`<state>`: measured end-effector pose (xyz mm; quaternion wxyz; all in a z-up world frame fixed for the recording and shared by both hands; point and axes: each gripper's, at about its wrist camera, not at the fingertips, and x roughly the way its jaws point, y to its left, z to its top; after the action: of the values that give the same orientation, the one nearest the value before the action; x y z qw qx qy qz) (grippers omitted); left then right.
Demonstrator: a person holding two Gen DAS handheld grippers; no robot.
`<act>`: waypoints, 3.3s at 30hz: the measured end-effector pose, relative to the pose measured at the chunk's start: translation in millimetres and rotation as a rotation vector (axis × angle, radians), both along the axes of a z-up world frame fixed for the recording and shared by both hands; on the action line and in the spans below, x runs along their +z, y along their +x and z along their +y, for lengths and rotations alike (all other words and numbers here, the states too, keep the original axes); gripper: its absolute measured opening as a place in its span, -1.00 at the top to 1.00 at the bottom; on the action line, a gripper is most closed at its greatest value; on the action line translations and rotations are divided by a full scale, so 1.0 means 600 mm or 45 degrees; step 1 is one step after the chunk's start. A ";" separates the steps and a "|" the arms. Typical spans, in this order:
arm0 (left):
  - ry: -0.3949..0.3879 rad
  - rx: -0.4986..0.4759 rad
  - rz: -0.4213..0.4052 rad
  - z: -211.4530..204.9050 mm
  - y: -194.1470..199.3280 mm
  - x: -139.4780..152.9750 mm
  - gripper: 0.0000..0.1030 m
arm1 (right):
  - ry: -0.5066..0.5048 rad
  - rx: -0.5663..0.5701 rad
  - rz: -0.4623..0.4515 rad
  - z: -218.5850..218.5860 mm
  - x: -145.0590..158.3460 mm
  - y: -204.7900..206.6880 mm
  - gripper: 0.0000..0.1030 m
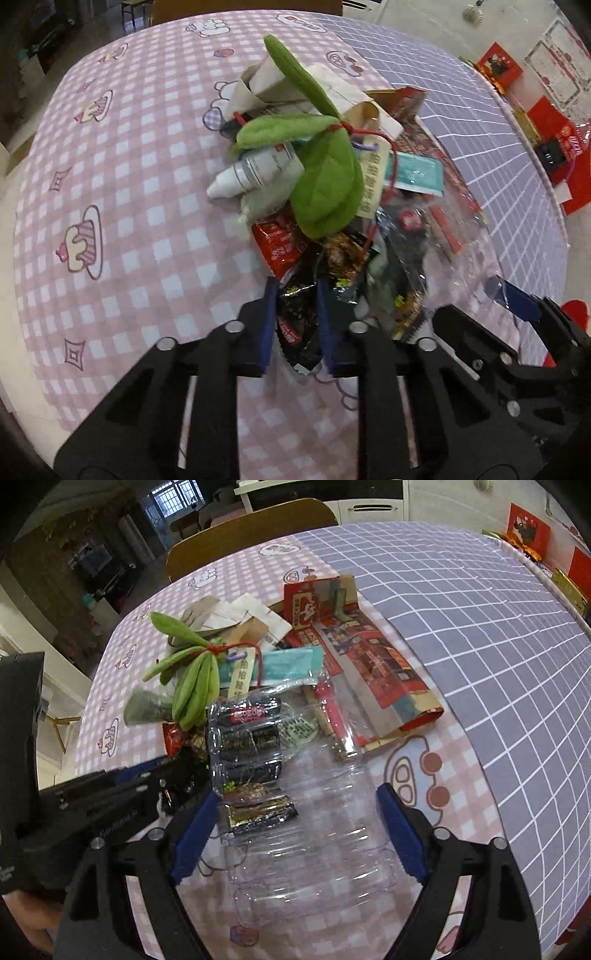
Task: Collect trash
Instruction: 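Grasp the clear plastic tray with the right tool while the left tool grasps a dark snack wrapper, then carry the tray and wrapper over the blue bin and release both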
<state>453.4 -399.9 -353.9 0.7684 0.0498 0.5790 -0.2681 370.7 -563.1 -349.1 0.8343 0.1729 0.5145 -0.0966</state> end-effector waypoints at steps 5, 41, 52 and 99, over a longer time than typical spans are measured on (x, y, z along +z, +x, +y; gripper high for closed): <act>-0.124 0.060 0.125 0.049 -0.009 0.008 0.79 | -0.002 0.014 -0.012 0.016 0.022 0.001 -0.62; -0.111 1.078 0.193 0.944 -0.200 0.046 0.81 | 0.195 0.855 0.169 0.819 0.024 0.068 -0.62; -0.068 1.218 0.242 1.076 -0.222 -0.003 0.81 | 0.100 0.959 0.286 0.984 -0.051 0.075 -0.62; -0.013 1.068 0.325 1.020 -0.107 -0.012 -0.15 | 0.109 0.727 0.257 0.910 -0.019 0.098 -0.69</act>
<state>389.1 212.3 -361.2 0.7333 -0.2267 0.6381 0.0602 429.4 -16.8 -360.4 0.7642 0.0460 0.6263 0.1470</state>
